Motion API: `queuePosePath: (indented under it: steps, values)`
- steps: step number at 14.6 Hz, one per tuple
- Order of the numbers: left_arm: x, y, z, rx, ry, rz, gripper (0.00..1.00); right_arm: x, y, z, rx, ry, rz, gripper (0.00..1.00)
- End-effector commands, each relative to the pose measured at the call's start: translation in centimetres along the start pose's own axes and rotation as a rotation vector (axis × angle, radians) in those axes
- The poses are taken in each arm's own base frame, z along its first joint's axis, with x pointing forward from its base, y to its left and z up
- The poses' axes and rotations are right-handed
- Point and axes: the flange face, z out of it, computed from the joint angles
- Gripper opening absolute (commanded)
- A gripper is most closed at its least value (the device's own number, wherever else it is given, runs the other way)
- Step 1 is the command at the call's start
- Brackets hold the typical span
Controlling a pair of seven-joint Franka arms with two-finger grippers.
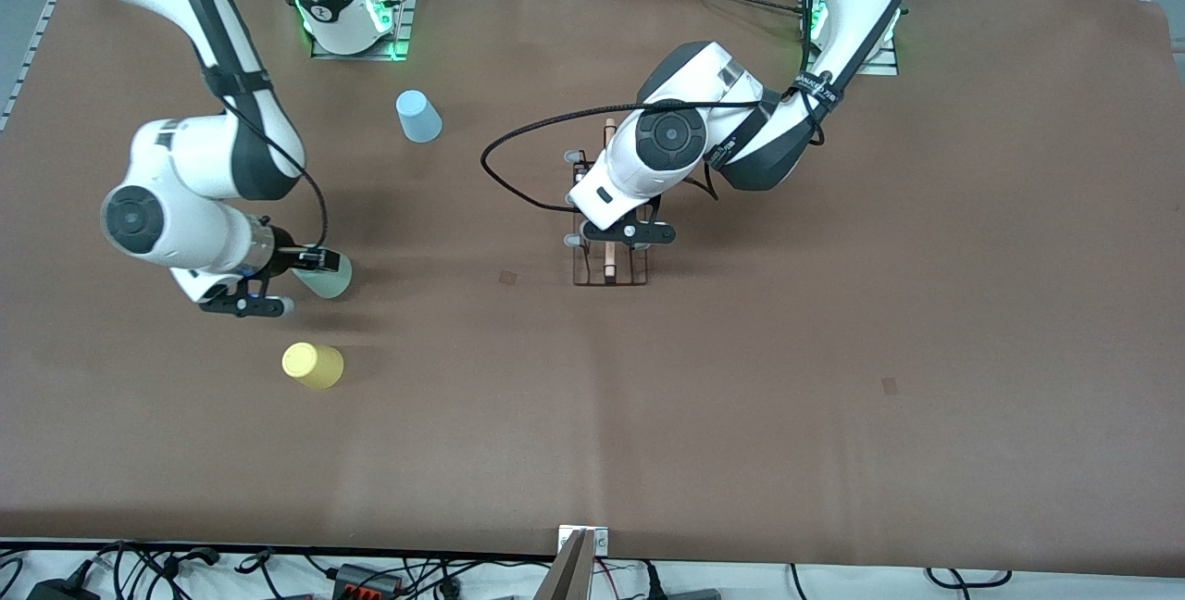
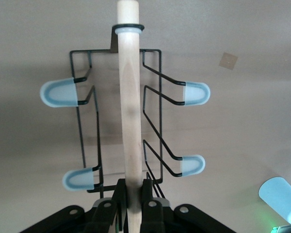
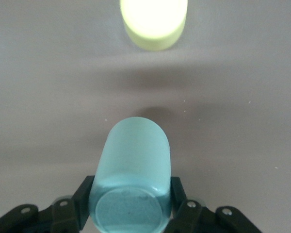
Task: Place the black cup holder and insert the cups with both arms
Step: 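Open the left gripper and withdraw while the right gripper grasps the mint cup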
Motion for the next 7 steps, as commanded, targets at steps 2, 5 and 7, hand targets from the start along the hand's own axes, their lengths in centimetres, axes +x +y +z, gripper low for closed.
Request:
queuePosePath:
  steps: [2,5,7]
  values:
    - [-0.2,0.3,-0.2,0.0,0.003,-0.03,0.01,0.9,-0.9,-3.8,0.016,0.013,-0.021,0.28]
    - [-0.1,0.3,0.2,-0.006,0.008,-0.032,0.01,1.0,-1.7,-5.5,0.016,0.005,-0.029,0.28]
    - [0.0,0.3,0.4,-0.005,0.007,-0.033,0.01,0.8,-2.0,-5.5,0.016,0.0,-0.033,0.28]
